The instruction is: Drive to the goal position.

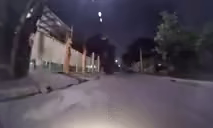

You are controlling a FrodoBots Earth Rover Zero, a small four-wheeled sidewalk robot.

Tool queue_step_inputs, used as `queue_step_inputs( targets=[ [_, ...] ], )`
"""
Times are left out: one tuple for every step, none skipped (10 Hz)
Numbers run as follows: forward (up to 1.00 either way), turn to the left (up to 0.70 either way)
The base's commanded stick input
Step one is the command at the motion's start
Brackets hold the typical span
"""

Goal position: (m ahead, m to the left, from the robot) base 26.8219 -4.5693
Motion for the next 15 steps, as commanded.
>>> queue_step_inputs(
  targets=[
    [1.0, 0.0],
    [1.0, 0.0],
    [1.0, 0.0],
    [1.0, 0.0],
    [1.0, 0.0],
    [1.0, -0.1],
    [1.0, -0.4],
    [1.0, -0.4],
    [1.0, -0.4],
    [1.0, -0.4],
    [1.0, -0.4],
    [1.0, -0.4],
    [1.0, -0.4],
    [1.0, -0.38],
    [1.0, -0.04]
  ],
)
